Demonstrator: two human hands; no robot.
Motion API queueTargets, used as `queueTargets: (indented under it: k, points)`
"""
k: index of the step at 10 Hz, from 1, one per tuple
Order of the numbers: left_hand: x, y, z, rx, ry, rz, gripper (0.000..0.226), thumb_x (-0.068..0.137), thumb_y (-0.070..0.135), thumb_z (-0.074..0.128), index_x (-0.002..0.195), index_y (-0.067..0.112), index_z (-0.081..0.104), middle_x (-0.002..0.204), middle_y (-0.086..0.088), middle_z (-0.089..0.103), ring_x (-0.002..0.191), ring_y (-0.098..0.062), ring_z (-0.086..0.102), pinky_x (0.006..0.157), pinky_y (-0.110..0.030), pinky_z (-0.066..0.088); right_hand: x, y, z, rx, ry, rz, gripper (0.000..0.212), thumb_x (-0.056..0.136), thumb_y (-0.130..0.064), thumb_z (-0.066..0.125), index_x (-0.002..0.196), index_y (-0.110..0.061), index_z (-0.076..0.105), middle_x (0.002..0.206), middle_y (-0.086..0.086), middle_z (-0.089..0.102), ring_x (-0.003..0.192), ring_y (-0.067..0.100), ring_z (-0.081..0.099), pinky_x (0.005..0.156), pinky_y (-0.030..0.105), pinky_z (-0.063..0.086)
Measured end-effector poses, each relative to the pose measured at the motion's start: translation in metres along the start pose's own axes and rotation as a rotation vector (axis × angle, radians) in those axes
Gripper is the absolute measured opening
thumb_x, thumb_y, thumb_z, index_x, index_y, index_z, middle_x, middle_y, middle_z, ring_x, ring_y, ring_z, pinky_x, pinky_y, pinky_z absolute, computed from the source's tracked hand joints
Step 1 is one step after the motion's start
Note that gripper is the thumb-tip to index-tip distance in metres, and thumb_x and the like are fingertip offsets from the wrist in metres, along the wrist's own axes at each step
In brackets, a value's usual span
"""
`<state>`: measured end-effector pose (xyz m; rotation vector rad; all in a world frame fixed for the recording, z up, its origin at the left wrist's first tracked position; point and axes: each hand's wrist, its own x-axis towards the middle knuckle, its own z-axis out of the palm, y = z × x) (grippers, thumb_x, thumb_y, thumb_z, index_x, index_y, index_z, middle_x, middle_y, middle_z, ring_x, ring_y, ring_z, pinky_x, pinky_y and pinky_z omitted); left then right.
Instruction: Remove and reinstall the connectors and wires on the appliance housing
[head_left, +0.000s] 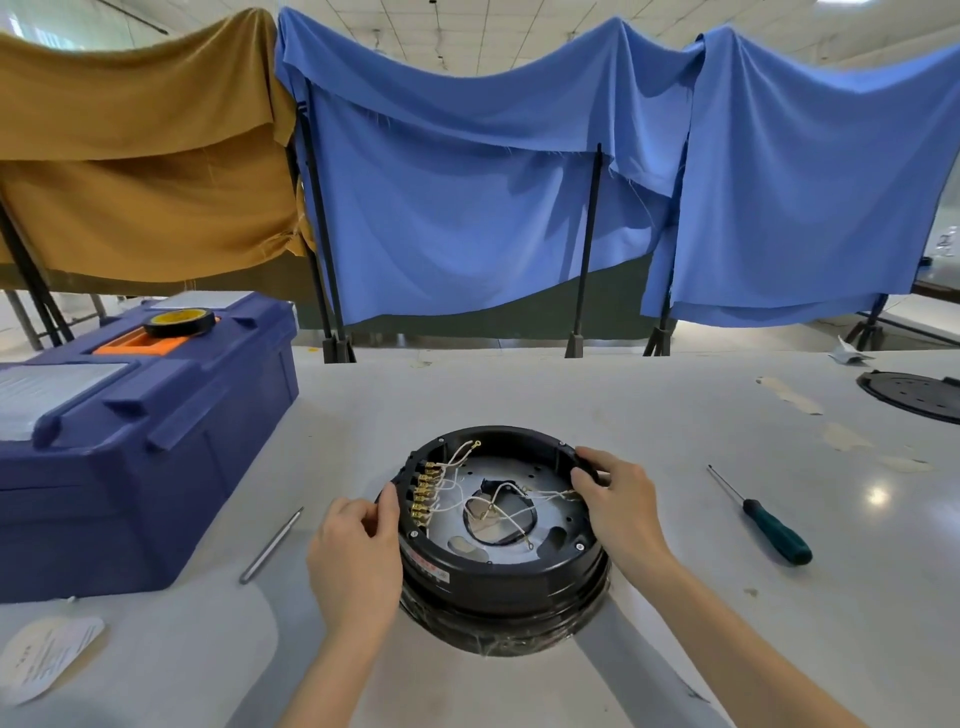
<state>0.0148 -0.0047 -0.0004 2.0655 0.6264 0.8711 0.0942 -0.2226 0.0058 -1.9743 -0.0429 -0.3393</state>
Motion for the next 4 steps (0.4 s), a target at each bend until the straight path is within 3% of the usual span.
queueTargets:
  k: [2,3,4]
  points:
    - [-0.005,-0.008,0.001,-0.019,-0.014,0.022,0.038,0.094,0.035,0.055,0.062,0.017,0.058,0.072,-0.001,0.057,0.067,-0.019,0.05,0.063,-0.03,0.03,0.0,0.01,-0.004,0.062,-0.045,-0.019,0.025,0.097,-0.02,0.054,0.117,-0.023,0.07,0.088,-0.037,0.06,0.082,-0.021,0.056,0.062,-0.002,0.042]
    - [-0.001,-0.011,-0.003,-0.034,-0.035,0.019,0.024,0.091,0.027,0.063,0.07,0.016,0.067,0.075,-0.004,0.062,0.065,-0.019,0.054,0.064,-0.028,0.034,0.001,0.014,-0.007,0.064,-0.048,-0.03,0.028,0.099,-0.023,0.051,0.122,-0.021,0.067,0.102,-0.023,0.064,0.096,-0.01,0.059,0.068,0.001,0.043]
    - [-0.009,-0.015,-0.012,-0.122,0.044,0.008,0.01,0.079,0.005,0.075,0.07,0.007,0.075,0.069,-0.014,0.065,0.055,-0.018,0.052,0.058,-0.021,0.038,-0.007,0.014,-0.016,0.066,0.01,-0.018,0.025,0.098,-0.021,0.054,0.118,-0.02,0.068,0.108,-0.01,0.069,0.104,0.01,0.065,0.085,0.023,0.049]
